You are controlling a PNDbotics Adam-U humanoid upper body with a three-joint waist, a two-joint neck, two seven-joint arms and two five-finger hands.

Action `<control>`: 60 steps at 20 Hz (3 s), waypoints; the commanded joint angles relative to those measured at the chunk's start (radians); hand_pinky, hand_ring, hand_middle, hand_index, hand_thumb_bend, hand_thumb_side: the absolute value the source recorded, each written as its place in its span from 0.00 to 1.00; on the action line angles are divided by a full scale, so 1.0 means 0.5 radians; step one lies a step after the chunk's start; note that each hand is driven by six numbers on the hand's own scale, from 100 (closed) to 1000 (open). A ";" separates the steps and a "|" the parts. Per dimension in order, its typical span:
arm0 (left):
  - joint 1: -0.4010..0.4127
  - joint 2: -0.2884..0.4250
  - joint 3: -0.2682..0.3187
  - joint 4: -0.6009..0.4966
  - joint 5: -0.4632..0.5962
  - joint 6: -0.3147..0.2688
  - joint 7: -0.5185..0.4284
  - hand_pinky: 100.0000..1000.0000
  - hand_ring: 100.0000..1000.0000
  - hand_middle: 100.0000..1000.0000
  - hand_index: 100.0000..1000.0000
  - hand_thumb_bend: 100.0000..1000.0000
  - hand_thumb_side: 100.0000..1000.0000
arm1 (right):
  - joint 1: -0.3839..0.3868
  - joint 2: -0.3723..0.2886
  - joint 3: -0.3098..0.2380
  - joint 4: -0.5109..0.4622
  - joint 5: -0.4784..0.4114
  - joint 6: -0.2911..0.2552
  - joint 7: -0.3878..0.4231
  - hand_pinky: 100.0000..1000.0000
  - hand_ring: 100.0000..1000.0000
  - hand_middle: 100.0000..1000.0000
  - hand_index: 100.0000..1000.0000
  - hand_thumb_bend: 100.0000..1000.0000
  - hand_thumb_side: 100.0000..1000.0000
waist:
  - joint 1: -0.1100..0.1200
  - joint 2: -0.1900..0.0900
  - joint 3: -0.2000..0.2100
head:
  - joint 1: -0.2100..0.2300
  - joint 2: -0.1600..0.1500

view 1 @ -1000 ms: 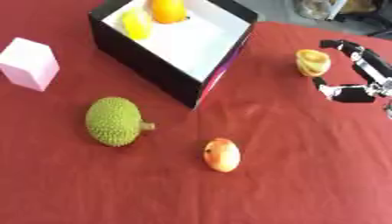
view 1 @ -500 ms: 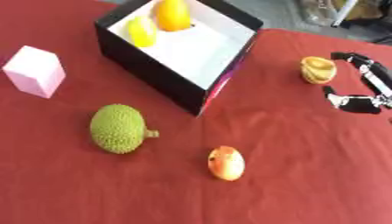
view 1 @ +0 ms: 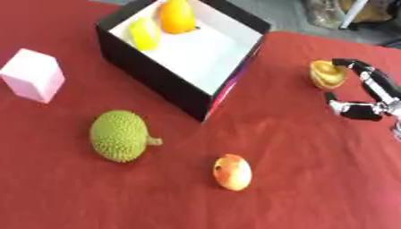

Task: Pick up objects on the table and place them in the box.

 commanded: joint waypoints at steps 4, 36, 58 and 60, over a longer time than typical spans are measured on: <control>0.010 0.029 0.018 -0.017 -0.022 -0.026 -0.004 0.74 0.86 0.79 0.81 0.00 0.63 | 0.017 -0.064 -0.063 0.031 -0.051 0.008 -0.086 1.00 0.98 0.87 0.93 0.09 0.00 | 0.011 -0.019 0.011 | -0.025 -0.017; 0.023 -0.002 0.031 0.001 -0.071 -0.039 -0.019 0.75 0.86 0.77 0.80 0.00 0.66 | 0.018 -0.016 -0.074 -0.001 -0.127 0.099 -0.448 0.95 0.84 0.66 0.69 0.00 0.00 | -0.034 0.042 0.077 | -0.056 -0.052; 0.102 0.008 0.028 -0.002 -0.037 0.015 -0.021 0.75 0.86 0.77 0.80 0.01 0.64 | -0.081 -0.266 -0.002 -0.428 -0.443 0.136 -0.448 0.96 0.81 0.62 0.66 0.00 0.00 | 0.078 -0.136 -0.127 | -0.031 0.128; 0.102 0.008 0.019 -0.004 -0.020 0.030 -0.024 0.75 0.86 0.77 0.80 0.01 0.64 | -0.153 -0.321 0.031 -0.477 -0.511 0.130 -0.422 0.96 0.80 0.62 0.66 0.00 0.00 | 0.093 -0.171 -0.137 | -0.042 0.151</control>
